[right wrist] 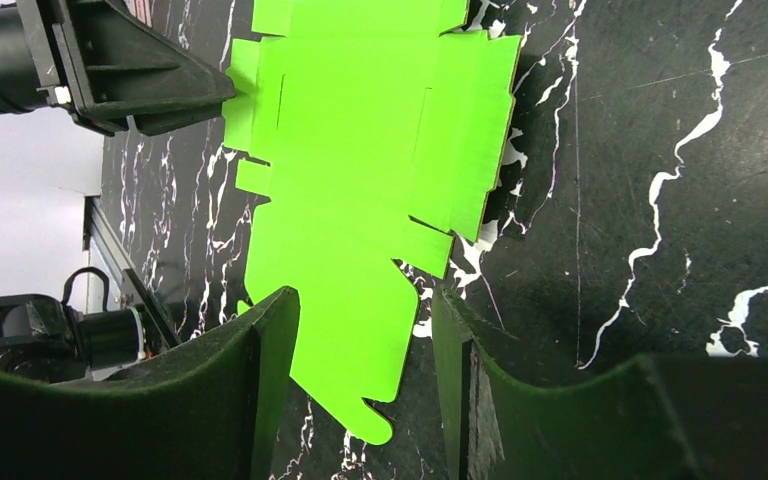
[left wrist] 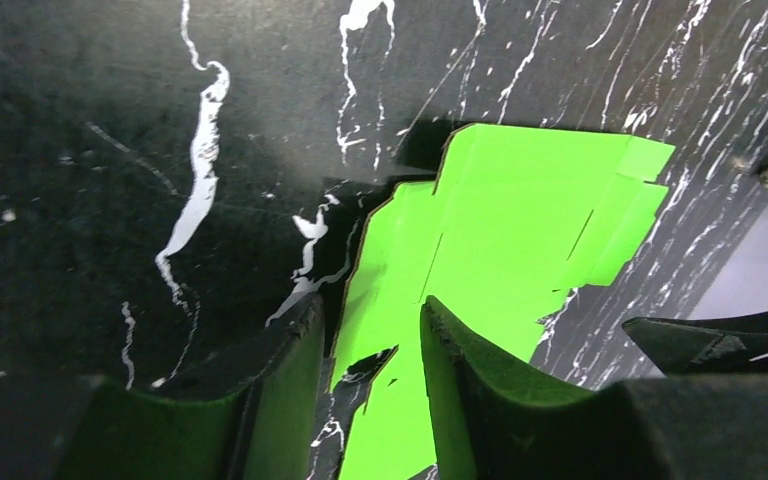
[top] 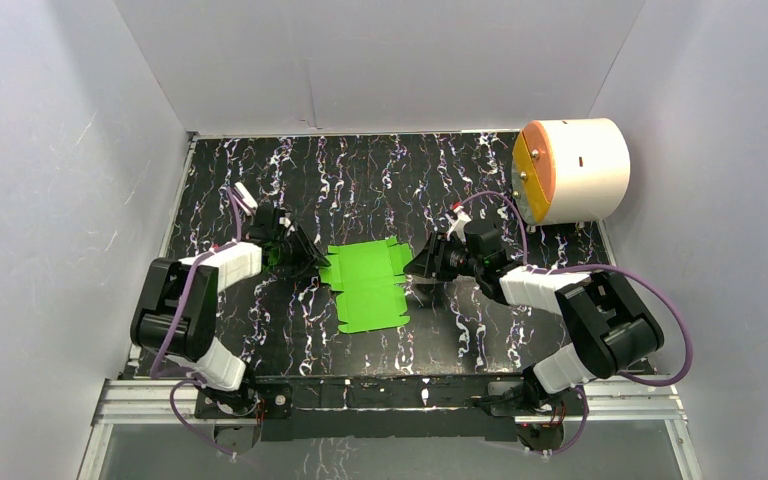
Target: Fold the paper box
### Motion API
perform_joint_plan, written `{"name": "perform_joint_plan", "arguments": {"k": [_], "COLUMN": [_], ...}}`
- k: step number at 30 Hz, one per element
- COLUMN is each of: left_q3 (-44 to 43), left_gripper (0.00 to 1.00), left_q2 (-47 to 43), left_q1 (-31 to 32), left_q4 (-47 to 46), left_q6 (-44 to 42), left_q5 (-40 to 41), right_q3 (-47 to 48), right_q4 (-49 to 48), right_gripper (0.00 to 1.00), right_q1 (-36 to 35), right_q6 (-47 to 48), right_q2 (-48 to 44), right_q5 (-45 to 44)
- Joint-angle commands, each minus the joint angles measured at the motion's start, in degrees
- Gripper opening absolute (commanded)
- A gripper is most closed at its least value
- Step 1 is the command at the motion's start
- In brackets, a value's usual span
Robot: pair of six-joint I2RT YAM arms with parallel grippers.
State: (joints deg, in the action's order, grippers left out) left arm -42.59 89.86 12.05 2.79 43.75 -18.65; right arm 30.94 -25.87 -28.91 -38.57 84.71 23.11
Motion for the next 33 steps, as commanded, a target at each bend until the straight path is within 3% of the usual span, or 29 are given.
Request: {"name": "perform_joint_plan", "arguments": {"k": [1, 4, 11, 23, 33], "left_q3": [-0.9, -0.9, -0.7, 1.9, 4.3], "left_gripper": [0.36, 0.30, 0.01, 0.00, 0.00], "left_q2": [1.7, 2.7, -0.3, -9.4, -13.0], "left_q1": [-0.3, -0.3, -0.4, -0.4, -0.5], "left_q4": [-2.3, -2.5, -1.9, -5.1, -9.2], "left_q6": [1.5, 1.5, 0.7, 0.8, 5.0], "left_q5": [-4.6, -5.7, -6.1, -10.7, -14.5], "right_q3": [-0.6, -0.6, -0.7, -1.1, -2.1], "right_q4": [-3.4, -3.3, -2.5, -0.5, -5.8], "right_gripper": [0.60, 0.60, 0.60, 0.63, 0.67], "right_q1": [-0.1, -0.1, -0.1, 0.8, 2.4], "right_q6": [1.2, 1.2, 1.5, 0.9, -3.0], "right_q2": [-1.3, -1.4, -1.1, -0.4, 4.2], "right_q5": [1.2, 1.1, 0.0, -2.5, 1.1]}}
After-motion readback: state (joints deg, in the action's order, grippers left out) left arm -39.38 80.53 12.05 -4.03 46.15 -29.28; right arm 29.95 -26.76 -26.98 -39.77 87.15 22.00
